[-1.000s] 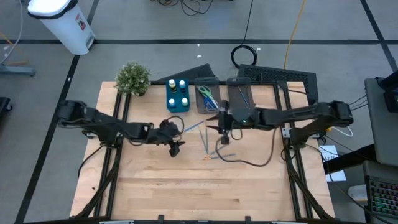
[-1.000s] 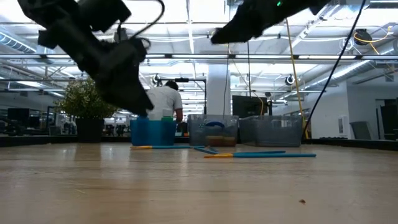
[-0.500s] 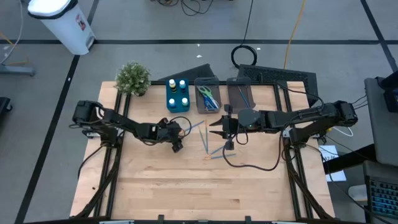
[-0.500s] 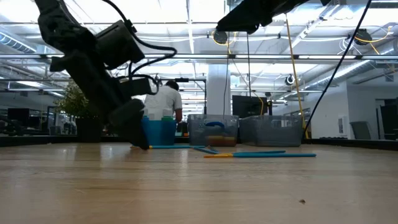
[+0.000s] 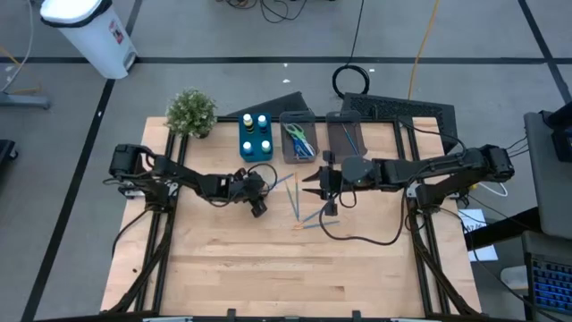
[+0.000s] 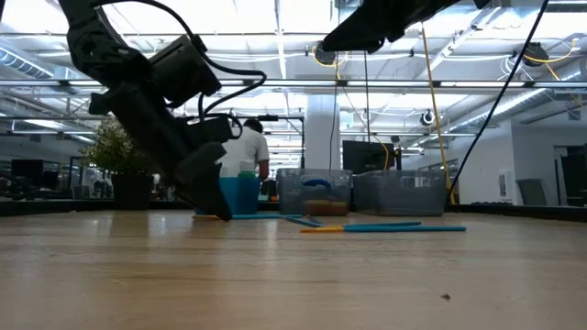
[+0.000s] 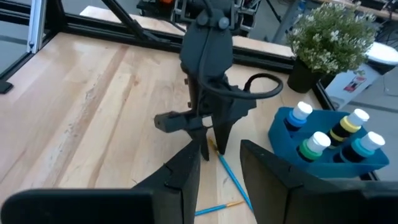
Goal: Pick & Place Paint Supplies
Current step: Put the blue paint brush into the right black bin
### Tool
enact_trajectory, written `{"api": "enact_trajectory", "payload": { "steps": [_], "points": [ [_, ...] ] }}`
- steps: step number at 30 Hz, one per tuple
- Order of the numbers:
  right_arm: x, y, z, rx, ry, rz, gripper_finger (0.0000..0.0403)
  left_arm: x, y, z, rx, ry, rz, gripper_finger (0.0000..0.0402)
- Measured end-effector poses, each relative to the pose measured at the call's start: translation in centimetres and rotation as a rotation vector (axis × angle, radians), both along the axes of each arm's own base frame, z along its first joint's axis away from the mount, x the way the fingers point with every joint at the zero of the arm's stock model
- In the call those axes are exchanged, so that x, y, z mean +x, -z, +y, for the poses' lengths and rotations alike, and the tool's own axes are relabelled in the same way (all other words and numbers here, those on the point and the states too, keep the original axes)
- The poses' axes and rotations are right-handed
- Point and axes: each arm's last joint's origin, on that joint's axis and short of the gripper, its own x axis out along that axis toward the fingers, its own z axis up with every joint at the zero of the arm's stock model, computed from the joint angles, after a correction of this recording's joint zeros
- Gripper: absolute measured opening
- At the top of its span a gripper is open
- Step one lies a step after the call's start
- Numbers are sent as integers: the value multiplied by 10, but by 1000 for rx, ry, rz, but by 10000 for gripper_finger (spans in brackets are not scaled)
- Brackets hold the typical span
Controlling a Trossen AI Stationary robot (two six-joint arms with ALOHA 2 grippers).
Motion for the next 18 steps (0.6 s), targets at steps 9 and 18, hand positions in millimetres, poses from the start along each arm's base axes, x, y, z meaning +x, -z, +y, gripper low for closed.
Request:
{"api": "enact_trajectory", "payload": {
  "steps": [9, 18],
  "points": [
    [-7, -2, 0, 27, 13, 27, 101, 0, 1, -2, -88, 17, 1, 17],
    [-28, -1, -4, 28, 148, 145, 87, -4, -6, -12, -93, 67, -4, 10]
  ]
}}
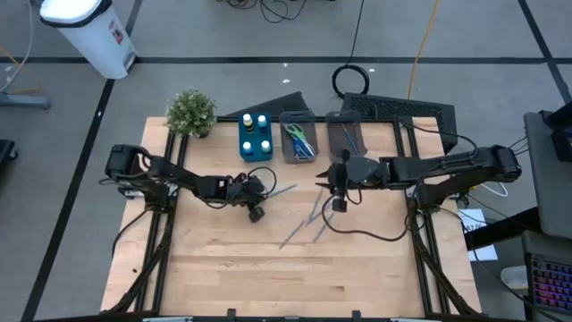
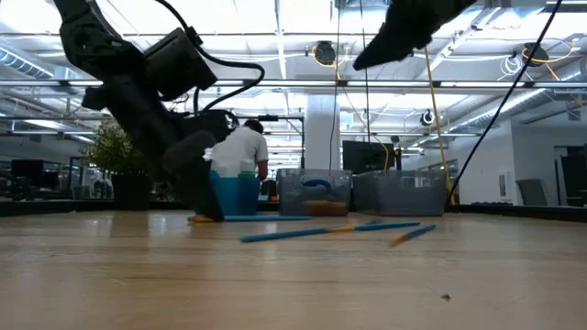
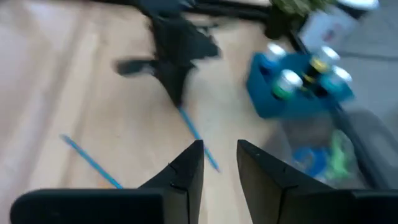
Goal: Pick & Place Paint Supplies
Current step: Put the blue paint brush into the right black bin
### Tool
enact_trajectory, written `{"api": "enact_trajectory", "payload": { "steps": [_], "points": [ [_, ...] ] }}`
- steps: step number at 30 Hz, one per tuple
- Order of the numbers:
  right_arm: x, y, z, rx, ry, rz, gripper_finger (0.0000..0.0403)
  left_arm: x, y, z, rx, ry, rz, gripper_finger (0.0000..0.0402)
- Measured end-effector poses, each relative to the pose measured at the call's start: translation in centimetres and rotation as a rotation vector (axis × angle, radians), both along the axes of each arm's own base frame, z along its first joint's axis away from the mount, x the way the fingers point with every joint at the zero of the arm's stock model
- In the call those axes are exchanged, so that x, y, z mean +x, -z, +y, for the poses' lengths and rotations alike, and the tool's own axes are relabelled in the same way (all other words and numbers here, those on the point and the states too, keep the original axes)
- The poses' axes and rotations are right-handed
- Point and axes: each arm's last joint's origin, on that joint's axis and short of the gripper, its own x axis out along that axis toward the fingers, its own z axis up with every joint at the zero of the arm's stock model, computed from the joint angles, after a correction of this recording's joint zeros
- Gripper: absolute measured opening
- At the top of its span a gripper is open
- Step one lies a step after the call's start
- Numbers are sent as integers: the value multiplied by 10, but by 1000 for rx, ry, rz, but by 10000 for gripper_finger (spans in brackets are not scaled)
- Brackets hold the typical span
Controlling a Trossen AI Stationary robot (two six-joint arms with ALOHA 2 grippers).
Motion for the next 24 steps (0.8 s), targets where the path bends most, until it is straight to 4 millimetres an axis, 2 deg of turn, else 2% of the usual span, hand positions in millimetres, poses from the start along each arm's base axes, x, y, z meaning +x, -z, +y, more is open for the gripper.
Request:
{"api": "enact_trajectory", "payload": {
  "steps": [6, 9, 16, 20, 24],
  "points": [
    [-19, 9, -5, -56, 113, -1, 77, -7, -29, -5, 65, 44, -81, 9],
    [-31, 16, -10, -81, 169, -29, 72, -7, -53, -7, 121, 52, -202, 3],
    [-60, 40, -27, -76, 261, -195, 66, -2, -92, -8, 255, 126, -470, 1],
    [-71, 55, -32, -76, 288, -315, 73, 3, -100, -5, 284, 134, -549, 0],
    [-77, 55, -32, -96, 259, -397, 91, 0, -90, -2, 162, 23, -485, 12]
  ]
}}
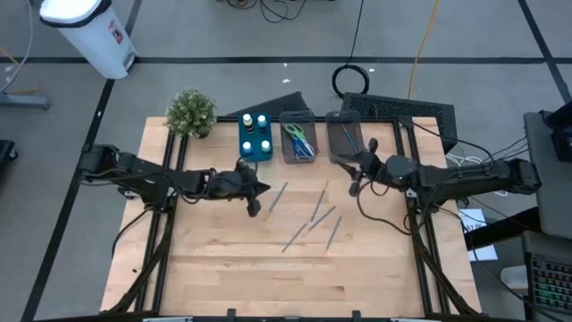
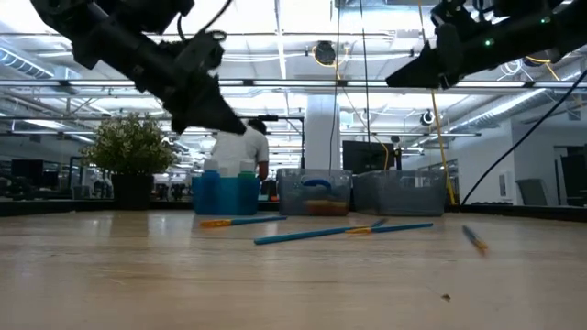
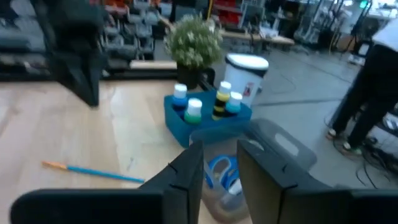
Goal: Pick & Place Paint Supplies
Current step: Put the blue paint brush into the right black bin
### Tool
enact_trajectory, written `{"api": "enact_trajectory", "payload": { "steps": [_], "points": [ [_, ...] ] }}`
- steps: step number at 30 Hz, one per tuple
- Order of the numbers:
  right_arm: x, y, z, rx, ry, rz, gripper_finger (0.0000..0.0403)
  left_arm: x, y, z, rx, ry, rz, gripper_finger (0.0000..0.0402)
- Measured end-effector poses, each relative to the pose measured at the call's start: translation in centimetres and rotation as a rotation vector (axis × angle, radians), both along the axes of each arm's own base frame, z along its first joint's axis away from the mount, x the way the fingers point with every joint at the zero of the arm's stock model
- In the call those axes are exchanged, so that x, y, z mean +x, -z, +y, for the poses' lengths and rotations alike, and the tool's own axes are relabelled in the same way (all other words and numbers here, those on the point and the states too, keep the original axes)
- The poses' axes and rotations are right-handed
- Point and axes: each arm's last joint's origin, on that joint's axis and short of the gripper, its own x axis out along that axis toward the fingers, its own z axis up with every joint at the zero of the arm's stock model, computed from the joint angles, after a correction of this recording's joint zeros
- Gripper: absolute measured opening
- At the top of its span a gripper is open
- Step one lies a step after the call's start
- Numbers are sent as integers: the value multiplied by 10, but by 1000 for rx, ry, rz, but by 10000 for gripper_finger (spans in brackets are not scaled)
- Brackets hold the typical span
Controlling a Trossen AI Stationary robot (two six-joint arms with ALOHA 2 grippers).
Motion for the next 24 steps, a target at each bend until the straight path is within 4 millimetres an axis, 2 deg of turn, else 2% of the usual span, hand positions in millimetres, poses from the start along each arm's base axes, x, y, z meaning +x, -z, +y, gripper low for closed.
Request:
{"api": "enact_trajectory", "payload": {
  "steps": [5, 13, 18, 24],
  "points": [
    [-1, -3, 1, -1, -27, -30, 118, 0, 24, -10, -157, -23, 131, 50],
    [-1, -4, 1, 0, -26, -43, 132, 4, 59, -36, -217, 3, 261, 98],
    [-1, -6, 1, -1, -26, -60, 128, 6, 72, -51, -260, 27, 286, 107],
    [-1, -6, 1, -1, -26, -62, 130, 20, 81, -64, -225, 18, 324, 108]
  ]
}}
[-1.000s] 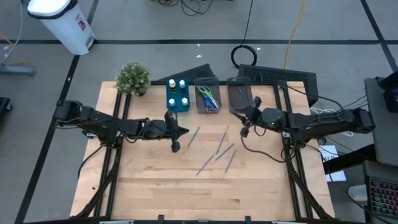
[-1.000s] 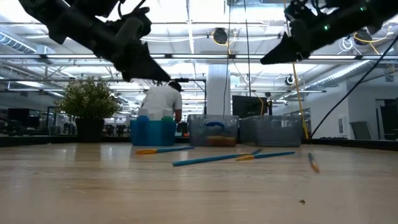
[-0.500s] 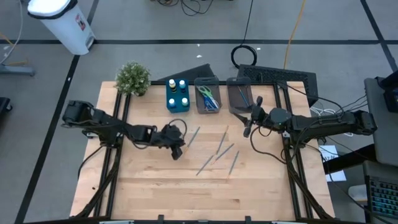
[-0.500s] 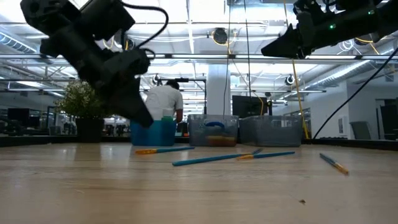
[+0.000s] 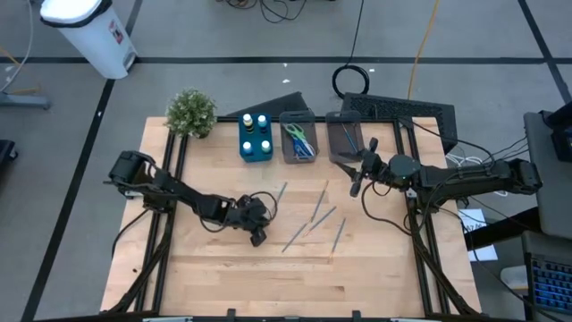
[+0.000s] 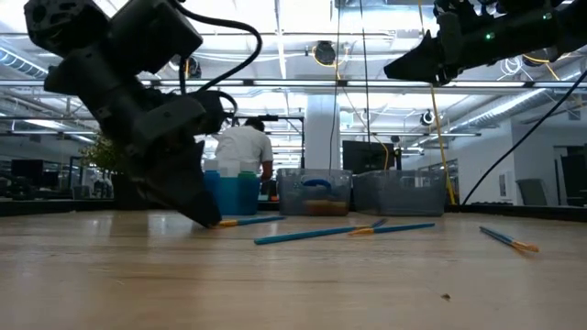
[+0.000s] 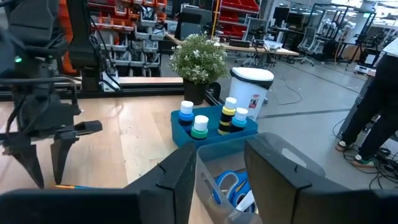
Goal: Pick & Place Paint Supplies
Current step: Put the blue paint brush into the right black bin
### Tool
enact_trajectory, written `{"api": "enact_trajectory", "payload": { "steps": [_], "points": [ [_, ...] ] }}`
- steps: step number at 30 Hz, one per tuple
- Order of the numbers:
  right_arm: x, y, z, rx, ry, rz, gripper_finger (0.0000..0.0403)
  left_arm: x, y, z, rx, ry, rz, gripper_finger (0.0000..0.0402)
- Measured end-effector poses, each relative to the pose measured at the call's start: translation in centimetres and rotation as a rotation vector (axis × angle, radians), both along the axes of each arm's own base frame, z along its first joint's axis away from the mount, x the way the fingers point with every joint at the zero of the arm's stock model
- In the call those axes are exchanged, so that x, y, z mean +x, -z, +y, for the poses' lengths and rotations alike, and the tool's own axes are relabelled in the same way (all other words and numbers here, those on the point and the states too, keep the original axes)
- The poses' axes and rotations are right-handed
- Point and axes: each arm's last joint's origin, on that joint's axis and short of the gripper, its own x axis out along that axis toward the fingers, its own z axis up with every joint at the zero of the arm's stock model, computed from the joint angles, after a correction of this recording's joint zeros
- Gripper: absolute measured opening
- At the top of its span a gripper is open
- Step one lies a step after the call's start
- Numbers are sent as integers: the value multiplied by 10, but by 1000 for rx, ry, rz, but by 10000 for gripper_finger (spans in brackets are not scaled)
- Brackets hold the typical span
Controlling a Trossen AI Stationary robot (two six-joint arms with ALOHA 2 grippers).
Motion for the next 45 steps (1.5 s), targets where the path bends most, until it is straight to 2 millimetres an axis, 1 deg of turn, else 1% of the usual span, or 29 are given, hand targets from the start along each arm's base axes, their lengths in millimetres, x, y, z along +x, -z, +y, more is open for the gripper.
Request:
{"api": "enact_trajectory", "payload": {
  "steps": [4, 7, 14, 19, 23, 29, 33, 35, 37, 41, 42, 45],
  "points": [
    [0, 0, 0, 0, 0, 0, 126, 7, 5, -2, 56, -17, 89, 108],
    [0, 0, 0, 0, 0, 0, 126, 9, 5, -3, 82, -28, 148, 108],
    [0, 0, 0, -1, 0, 0, 126, 7, 5, -1, 102, -82, 204, 108],
    [0, 0, 0, -2, 0, 1, 124, 3, 7, 1, 117, -102, 256, 105],
    [0, 0, 0, -2, -1, 1, 123, 0, 7, 2, 129, -115, 285, 83],
    [0, 0, 0, -2, 0, 1, 123, 0, 7, 3, 169, -62, 287, 44],
    [0, 0, 0, -2, -1, 1, 123, -1, 7, 3, 181, -64, 290, 33],
    [0, 0, 0, -2, 0, 1, 123, -1, 7, 3, 181, -69, 290, 39],
    [0, 0, 0, -2, 0, 1, 123, -1, 7, 3, 181, -72, 289, 53],
    [0, 0, 0, 0, 0, 0, 123, -2, 4, 4, 153, -105, 269, 97],
    [0, 0, 0, 0, 0, 1, 123, -2, 1, 3, 148, -107, 255, 109],
    [0, 0, 0, 0, 0, 0, 123, -2, -7, 3, 165, -62, 236, 142]
  ]
}}
